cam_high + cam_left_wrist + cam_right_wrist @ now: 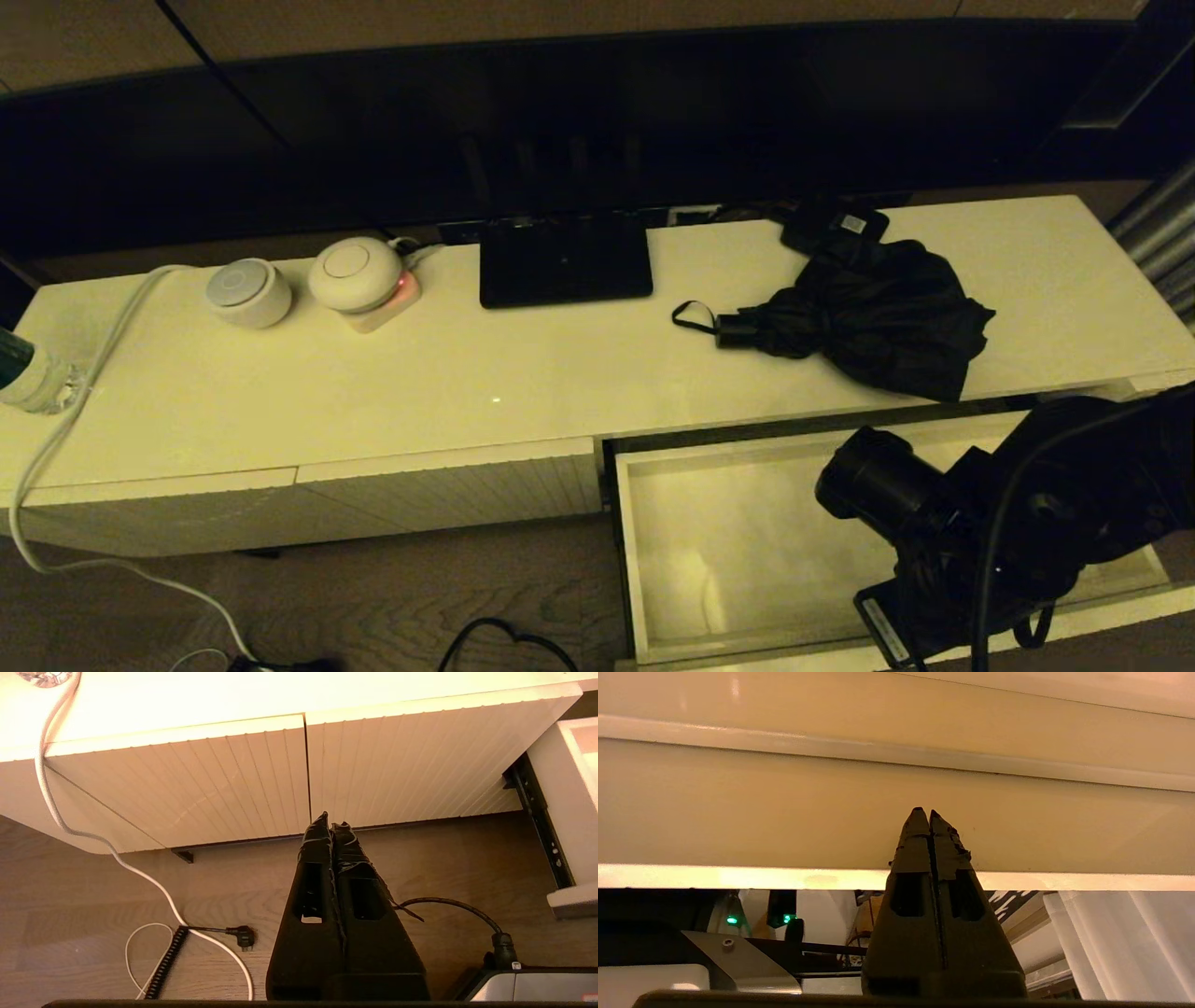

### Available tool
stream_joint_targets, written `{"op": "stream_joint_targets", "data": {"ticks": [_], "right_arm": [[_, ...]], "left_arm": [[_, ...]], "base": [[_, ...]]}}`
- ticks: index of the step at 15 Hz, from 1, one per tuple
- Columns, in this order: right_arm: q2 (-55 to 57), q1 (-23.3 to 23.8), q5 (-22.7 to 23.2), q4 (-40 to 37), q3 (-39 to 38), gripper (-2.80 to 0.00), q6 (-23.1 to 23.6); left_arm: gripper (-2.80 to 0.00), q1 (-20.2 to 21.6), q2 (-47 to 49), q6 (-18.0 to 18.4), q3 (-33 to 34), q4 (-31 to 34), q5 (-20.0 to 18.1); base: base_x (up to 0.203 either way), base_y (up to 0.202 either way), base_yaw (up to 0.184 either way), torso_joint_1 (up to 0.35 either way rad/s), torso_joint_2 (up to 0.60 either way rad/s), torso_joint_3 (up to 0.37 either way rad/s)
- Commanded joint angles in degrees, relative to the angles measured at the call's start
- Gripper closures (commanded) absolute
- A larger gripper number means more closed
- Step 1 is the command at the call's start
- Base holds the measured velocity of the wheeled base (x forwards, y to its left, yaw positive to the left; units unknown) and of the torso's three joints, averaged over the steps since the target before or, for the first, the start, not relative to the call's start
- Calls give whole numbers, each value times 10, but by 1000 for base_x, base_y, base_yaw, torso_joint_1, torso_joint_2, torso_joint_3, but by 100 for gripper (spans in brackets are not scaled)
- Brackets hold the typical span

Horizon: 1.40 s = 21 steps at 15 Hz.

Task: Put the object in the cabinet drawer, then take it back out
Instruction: Open the drawer, then put the umbrella in the drawer

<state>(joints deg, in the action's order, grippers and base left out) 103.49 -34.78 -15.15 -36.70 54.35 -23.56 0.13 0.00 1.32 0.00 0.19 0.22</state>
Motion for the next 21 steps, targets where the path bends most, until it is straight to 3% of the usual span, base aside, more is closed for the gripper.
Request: {"op": "stream_joint_targets", "data": {"ticks": [1,6,7,9,12,16,18,21], "right_arm": [[-13,-4,5,-7,-10,0,-1],[-68,-1,-27,14,16,0,-13],[-93,-1,-51,15,28,0,-4],[-155,-2,-84,12,52,0,64],[-248,-3,-102,12,66,0,301],[-302,15,-125,31,66,0,691],[-293,21,-129,66,67,0,811],[-262,24,-123,88,86,0,907]], "left_arm": [[0,0,0,0,2,0,0],[0,0,0,0,2,0,0],[0,0,0,0,2,0,0],[0,0,0,0,2,0,0],[0,0,0,0,2,0,0],[0,0,0,0,2,0,0],[0,0,0,0,2,0,0],[0,0,0,0,2,0,0]], "base": [[0,0,0,0,0,0],[0,0,0,0,0,0],[0,0,0,0,0,0],[0,0,0,0,0,0],[0,0,0,0,0,0],[0,0,0,0,0,0],[0,0,0,0,0,0],[0,0,0,0,0,0]]}}
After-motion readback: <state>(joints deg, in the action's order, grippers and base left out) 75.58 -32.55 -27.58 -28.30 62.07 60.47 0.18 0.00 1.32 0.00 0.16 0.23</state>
